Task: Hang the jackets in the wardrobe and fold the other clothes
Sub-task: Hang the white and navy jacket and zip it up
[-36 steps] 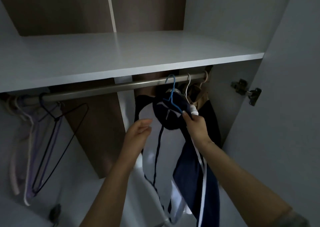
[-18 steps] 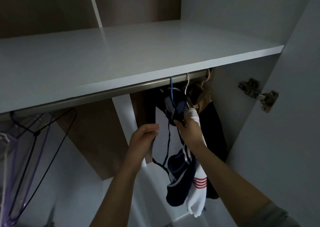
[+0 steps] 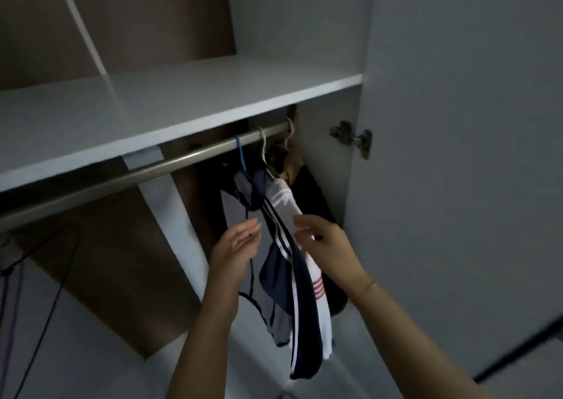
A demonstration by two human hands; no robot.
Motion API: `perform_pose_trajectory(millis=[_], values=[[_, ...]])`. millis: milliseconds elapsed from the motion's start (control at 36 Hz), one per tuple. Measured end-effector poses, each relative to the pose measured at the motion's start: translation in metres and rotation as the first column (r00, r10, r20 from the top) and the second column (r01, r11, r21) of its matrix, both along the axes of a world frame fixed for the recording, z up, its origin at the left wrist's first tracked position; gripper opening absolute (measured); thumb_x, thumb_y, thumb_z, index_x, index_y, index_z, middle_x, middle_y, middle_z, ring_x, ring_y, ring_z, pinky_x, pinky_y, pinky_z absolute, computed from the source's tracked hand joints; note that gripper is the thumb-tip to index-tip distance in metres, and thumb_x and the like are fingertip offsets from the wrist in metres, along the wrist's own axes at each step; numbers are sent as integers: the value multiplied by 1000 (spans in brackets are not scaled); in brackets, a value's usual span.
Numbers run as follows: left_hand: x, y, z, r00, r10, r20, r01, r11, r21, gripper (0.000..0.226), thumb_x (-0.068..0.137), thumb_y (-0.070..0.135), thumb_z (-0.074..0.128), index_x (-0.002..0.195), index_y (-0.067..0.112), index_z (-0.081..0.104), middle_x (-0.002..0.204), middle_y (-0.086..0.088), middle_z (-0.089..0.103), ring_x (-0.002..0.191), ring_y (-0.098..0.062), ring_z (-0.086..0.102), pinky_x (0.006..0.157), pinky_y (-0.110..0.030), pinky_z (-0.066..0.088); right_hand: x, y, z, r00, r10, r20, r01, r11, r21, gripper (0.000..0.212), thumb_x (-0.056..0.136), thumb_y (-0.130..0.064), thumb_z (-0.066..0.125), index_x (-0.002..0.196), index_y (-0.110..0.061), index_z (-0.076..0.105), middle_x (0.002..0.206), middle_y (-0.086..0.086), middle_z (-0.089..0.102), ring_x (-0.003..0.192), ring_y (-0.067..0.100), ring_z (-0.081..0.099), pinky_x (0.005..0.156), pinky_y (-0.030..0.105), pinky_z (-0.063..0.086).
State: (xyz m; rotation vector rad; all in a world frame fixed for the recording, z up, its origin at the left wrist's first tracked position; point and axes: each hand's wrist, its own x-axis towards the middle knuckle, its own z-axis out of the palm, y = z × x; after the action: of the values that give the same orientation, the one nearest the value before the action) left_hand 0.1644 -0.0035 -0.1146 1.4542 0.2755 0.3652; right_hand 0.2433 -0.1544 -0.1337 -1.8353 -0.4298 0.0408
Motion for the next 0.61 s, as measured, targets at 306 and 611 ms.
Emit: perform_pose_trajectory(millis=[306,611], values=[[-80,-83,-27,973,-229,31,231,969,-91,29,91,1,58,99,26,71,107,7,72,110,-10,64,97,-30,45,-142,-112,3,978,-149,-146,172,972,160,25,92,-5,58,99,-27,68,93,-11,74,90,4,68,77,18,51],[-132,-216,-28,806,-592,4,591,804,-61,27,92,1,56,110,17,67,112,3,71,106,-4,64,95,-19,49,-264,-244,-7,816,-509,-273,566,799,202,28,95,0,49,107,-14,69,96,-3,75,90,11,70,77,22,55]])
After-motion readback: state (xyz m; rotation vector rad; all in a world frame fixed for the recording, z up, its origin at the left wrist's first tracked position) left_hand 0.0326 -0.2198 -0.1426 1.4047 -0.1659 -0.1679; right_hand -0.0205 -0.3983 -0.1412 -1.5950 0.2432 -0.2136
